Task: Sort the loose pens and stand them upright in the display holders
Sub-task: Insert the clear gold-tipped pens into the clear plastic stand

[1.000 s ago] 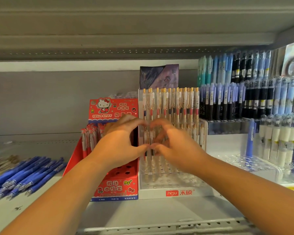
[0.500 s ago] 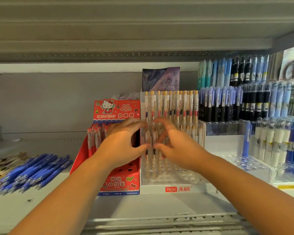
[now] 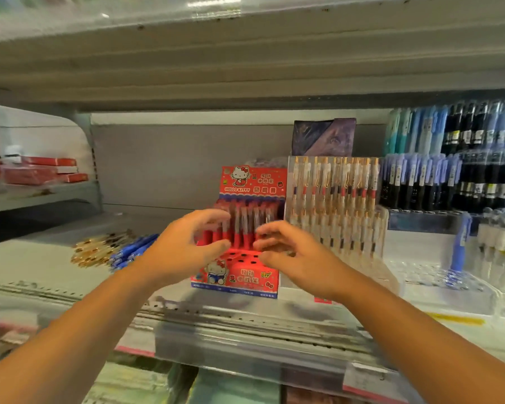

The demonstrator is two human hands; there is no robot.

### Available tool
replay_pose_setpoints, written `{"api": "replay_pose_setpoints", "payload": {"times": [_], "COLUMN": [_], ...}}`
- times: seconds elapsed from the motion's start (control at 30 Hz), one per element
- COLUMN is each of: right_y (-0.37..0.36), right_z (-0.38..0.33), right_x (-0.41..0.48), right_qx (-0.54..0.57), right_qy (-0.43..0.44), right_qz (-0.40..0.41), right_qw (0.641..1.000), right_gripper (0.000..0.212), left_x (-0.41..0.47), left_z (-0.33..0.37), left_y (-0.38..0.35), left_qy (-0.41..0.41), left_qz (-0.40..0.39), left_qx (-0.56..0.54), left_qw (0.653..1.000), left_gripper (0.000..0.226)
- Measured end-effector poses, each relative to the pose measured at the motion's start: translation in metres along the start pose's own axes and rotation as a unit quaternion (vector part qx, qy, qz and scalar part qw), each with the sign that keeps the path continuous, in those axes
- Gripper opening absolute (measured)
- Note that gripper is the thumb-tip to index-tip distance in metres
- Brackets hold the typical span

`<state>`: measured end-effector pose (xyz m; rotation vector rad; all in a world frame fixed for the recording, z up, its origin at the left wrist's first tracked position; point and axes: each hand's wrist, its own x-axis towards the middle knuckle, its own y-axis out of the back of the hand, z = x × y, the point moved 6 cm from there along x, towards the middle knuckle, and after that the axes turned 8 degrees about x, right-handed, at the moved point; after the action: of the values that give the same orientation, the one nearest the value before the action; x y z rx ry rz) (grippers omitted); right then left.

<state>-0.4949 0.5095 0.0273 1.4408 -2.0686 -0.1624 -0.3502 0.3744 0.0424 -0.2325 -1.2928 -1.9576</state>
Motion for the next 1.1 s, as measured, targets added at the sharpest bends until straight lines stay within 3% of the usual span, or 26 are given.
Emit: {"api": "replay_pose_setpoints", "payload": {"times": [0.23,0.67,1.03,1.1], "right_y": [-0.087,-0.237,-0.278,-0.279], "right_z": [-0.015,-0.033,-0.019,-0.010], "right_x": [0.027,0.139,0.250,0.268], "right_qx": [-0.002,-0.065,-0.192,-0.230], "right_qy": [-0.017,-0.071,-0.101,-0.104], "right_qz": [-0.057,-0.041,-0.105,-0.121], "right_qw": [0.998,0.995,0.970,0.960], "right_gripper": [0.044,0.044,0.058,0.060], "left_x": [-0.049,-0.072,-0.001,0.022], "left_z": [-0.068,-0.213,-0.317,-0.332], "left_y": [0.054,0.159,0.168,0.163], "left_qy": [0.082,0.126,0.175,0.189], "left_qz": [-0.017,-0.072,-0.111,-0.121], "left_qx": [0.012,0.068,0.101,0.107], "left_qw": [0.996,0.987,0.973,0.969], "left_gripper": [0.040,0.043,0.050,0.042]}}
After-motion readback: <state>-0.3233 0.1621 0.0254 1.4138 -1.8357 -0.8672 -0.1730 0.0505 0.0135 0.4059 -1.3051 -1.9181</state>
